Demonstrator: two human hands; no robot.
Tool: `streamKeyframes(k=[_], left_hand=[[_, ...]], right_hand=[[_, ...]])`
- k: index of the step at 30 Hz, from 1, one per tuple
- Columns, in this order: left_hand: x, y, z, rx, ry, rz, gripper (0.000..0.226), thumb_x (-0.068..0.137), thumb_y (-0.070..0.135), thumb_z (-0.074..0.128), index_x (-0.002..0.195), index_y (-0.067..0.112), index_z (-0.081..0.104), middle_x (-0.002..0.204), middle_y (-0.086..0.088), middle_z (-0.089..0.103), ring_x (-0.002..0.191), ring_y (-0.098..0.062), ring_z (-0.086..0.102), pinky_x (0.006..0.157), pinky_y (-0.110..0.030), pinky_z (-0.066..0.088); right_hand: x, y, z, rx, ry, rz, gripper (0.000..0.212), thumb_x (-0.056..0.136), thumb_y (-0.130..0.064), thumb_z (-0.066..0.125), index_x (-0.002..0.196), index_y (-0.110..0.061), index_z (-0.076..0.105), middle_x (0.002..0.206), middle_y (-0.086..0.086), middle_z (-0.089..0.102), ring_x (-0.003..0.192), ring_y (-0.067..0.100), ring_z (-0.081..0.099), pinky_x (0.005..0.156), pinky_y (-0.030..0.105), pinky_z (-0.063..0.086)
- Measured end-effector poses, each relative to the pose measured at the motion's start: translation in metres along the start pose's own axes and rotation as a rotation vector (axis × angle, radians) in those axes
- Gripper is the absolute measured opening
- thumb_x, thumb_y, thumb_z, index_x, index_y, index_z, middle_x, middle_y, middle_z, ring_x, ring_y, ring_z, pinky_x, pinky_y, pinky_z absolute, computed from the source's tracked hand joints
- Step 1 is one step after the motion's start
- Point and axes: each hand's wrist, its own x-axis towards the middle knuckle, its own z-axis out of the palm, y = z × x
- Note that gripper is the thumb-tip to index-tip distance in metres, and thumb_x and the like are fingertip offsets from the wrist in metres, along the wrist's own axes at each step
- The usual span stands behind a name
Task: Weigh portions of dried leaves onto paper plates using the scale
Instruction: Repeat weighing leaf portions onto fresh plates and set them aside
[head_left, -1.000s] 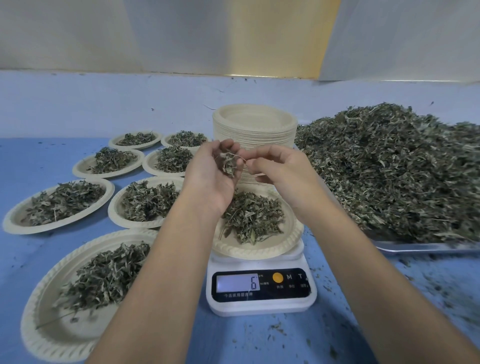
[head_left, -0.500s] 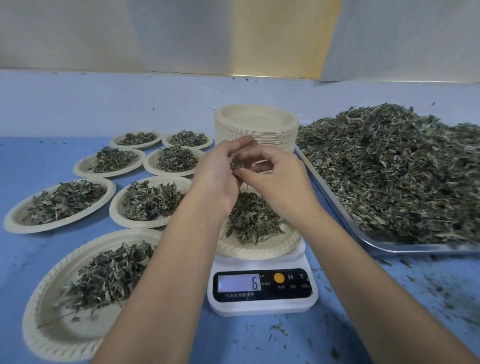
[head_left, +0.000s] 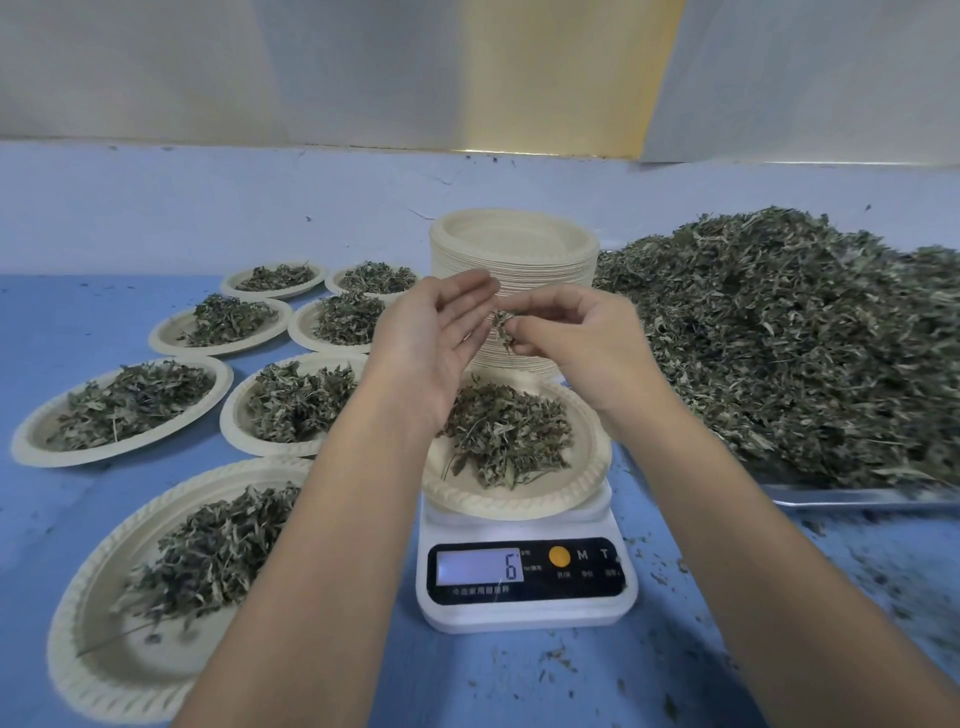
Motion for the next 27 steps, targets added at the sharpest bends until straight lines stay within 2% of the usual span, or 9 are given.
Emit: streamKeyframes(k=[3, 5, 9, 12, 14, 17, 19, 23, 27], left_hand=[[-0.0009, 0.0004, 0.0006, 0.062, -0.007, 0.011, 0.029, 0.096, 0.013, 0.037, 0.099, 0.010, 0.065, 0.099, -0.002, 0.072, 0.091, -0.010, 0.068, 0.086, -0.023, 0.050], [-0.0013, -0.0003, 0.0011, 0.146, -0.020, 0.022, 0.029, 0.095, 0.015, 0.037, 0.100, 0.013, 0.066, 0.101, 0.000, 0.073, 0.095, -0.010, 0.068, 0.092, -0.027, 0.046], [-0.0034, -0.0014, 0.0034, 0.265, -0.054, 0.029, 0.029, 0.093, 0.018, 0.039, 0.095, 0.018, 0.068, 0.100, 0.003, 0.074, 0.101, -0.011, 0.067, 0.104, -0.035, 0.041], [-0.0059, -0.0012, 0.0052, 0.303, -0.067, 0.024, 0.029, 0.094, 0.020, 0.039, 0.094, 0.019, 0.069, 0.099, 0.005, 0.074, 0.096, -0.009, 0.067, 0.092, -0.030, 0.045], [-0.0072, -0.0010, 0.0062, 0.306, -0.071, 0.019, 0.028, 0.094, 0.020, 0.040, 0.096, 0.018, 0.068, 0.099, 0.004, 0.074, 0.092, -0.009, 0.068, 0.085, -0.027, 0.047], [-0.0078, -0.0009, 0.0069, 0.307, -0.064, 0.017, 0.027, 0.095, 0.018, 0.042, 0.095, 0.016, 0.068, 0.101, 0.000, 0.073, 0.096, -0.014, 0.068, 0.093, -0.031, 0.048], [-0.0075, -0.0014, 0.0070, 0.287, -0.061, 0.019, 0.026, 0.095, 0.016, 0.042, 0.095, 0.013, 0.068, 0.102, -0.003, 0.073, 0.096, -0.017, 0.068, 0.096, -0.033, 0.050], [-0.0076, -0.0016, 0.0073, 0.235, -0.064, 0.023, 0.026, 0.095, 0.012, 0.041, 0.094, 0.009, 0.067, 0.101, -0.007, 0.072, 0.089, -0.019, 0.069, 0.090, -0.031, 0.053], [-0.0077, 0.0002, 0.0070, 0.188, -0.064, 0.032, 0.024, 0.094, 0.011, 0.042, 0.093, 0.007, 0.066, 0.099, -0.007, 0.072, 0.092, -0.017, 0.069, 0.085, -0.029, 0.055]], right_hand=[[-0.0011, -0.0026, -0.0035, -0.013, -0.029, 0.009, 0.022, 0.080, 0.003, 0.066, 0.081, -0.018, 0.073, 0.066, -0.004, 0.067, 0.061, 0.004, 0.060, 0.067, 0.016, 0.053], [-0.0026, -0.0029, -0.0049, -0.086, -0.041, 0.004, 0.023, 0.081, -0.001, 0.065, 0.076, -0.022, 0.073, 0.068, -0.002, 0.068, 0.064, 0.007, 0.059, 0.066, 0.018, 0.051], [-0.0072, -0.0050, -0.0074, -0.115, -0.069, -0.020, 0.029, 0.085, -0.011, 0.051, 0.068, -0.016, 0.074, 0.074, 0.002, 0.073, 0.063, 0.005, 0.057, 0.056, 0.008, 0.041], [-0.0074, -0.0061, -0.0086, -0.089, -0.062, 0.002, 0.028, 0.081, -0.018, 0.049, 0.067, -0.014, 0.073, 0.080, 0.002, 0.074, 0.062, 0.006, 0.058, 0.056, 0.008, 0.040], [-0.0062, -0.0062, -0.0090, -0.056, -0.057, 0.037, 0.029, 0.086, -0.012, 0.048, 0.069, -0.010, 0.071, 0.083, 0.004, 0.074, 0.063, 0.010, 0.058, 0.056, 0.014, 0.040], [-0.0053, -0.0059, -0.0091, -0.032, -0.054, 0.071, 0.029, 0.088, -0.010, 0.047, 0.072, -0.008, 0.070, 0.079, 0.002, 0.073, 0.062, 0.014, 0.057, 0.059, 0.024, 0.039], [-0.0050, -0.0056, -0.0076, -0.029, -0.049, 0.072, 0.028, 0.088, -0.010, 0.048, 0.074, -0.008, 0.071, 0.075, 0.001, 0.072, 0.059, 0.013, 0.056, 0.057, 0.021, 0.039], [-0.0043, -0.0040, -0.0046, -0.026, -0.036, 0.068, 0.024, 0.086, -0.008, 0.052, 0.073, -0.013, 0.071, 0.071, 0.001, 0.071, 0.053, 0.010, 0.054, 0.051, 0.010, 0.038], [-0.0033, -0.0022, -0.0048, -0.011, -0.005, 0.065, 0.022, 0.087, -0.008, 0.053, 0.078, -0.011, 0.073, 0.056, -0.003, 0.064, 0.048, 0.008, 0.050, 0.048, 0.011, 0.038]])
